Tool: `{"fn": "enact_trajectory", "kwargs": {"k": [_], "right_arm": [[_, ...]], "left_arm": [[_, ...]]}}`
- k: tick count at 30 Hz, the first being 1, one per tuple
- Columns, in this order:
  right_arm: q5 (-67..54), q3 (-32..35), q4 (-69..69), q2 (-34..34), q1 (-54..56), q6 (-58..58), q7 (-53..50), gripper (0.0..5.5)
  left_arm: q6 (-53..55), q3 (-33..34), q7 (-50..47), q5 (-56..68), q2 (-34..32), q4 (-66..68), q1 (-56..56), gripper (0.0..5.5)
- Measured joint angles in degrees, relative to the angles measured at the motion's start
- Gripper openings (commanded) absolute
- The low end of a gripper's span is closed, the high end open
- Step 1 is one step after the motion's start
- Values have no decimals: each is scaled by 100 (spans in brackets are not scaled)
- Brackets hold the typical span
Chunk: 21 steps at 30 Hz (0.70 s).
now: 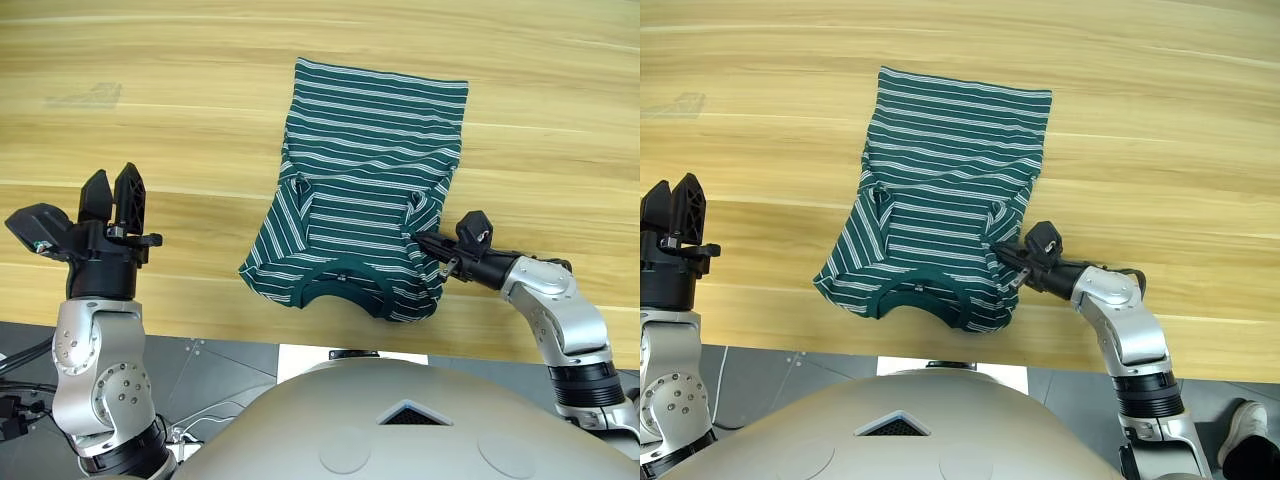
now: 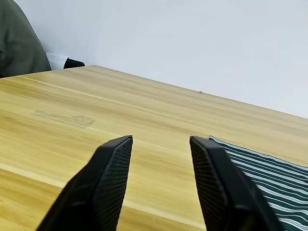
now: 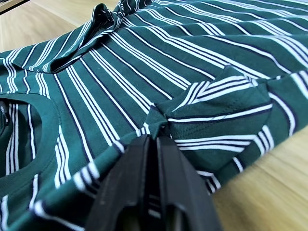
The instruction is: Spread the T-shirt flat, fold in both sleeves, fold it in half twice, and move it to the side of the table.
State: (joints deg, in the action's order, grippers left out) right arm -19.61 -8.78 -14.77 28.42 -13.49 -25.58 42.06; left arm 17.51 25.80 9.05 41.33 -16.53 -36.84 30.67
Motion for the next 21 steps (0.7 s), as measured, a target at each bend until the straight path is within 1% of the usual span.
{"fn": "enact_trajectory", "kwargs": {"k": [1,2,3,4,6,8,11,13,14,15,17,18,19,21], "right_arm": [[-31,3,-10,16,-2,-14,43,95],[-360,64,-183,65,-60,-170,283,120],[-715,140,-338,88,-120,-303,506,137],[-1403,302,-656,173,-236,-520,934,156],[-2129,555,-906,265,-330,-808,1316,162],[-2629,842,-916,278,-335,-1012,1416,162],[-2765,900,-918,309,-359,-1097,1437,162],[-1905,899,-721,347,-310,-372,1144,162],[-1187,883,-428,364,-189,229,810,162],[-382,870,-48,384,-30,964,456,162],[125,967,297,389,150,1644,140,162],[512,1049,530,407,253,2306,-16,162],[754,1064,675,479,302,2740,-121,162],[1437,1074,1139,782,324,4073,-274,162]], "left_arm": [[0,-2,4,-19,7,2,4,224],[-2,-19,29,-71,29,13,5,224],[-3,-40,44,-75,41,26,3,224],[-4,-50,61,-92,65,44,6,224],[-6,-106,112,-121,96,61,3,224],[-10,-221,205,-183,100,61,2,224],[-15,-377,318,-336,100,60,1,224],[-114,-500,482,-780,-59,57,33,224],[-295,-579,641,-1210,-287,67,91,224],[-589,-657,844,-1822,-650,173,170,224],[-1144,-716,952,-2912,-1285,589,216,224],[-1632,-755,1082,-3616,-1802,991,231,224],[-1871,-776,1171,-3898,-2069,1195,228,224],[-2592,-937,1315,-4732,-2762,1755,156,224]]}}
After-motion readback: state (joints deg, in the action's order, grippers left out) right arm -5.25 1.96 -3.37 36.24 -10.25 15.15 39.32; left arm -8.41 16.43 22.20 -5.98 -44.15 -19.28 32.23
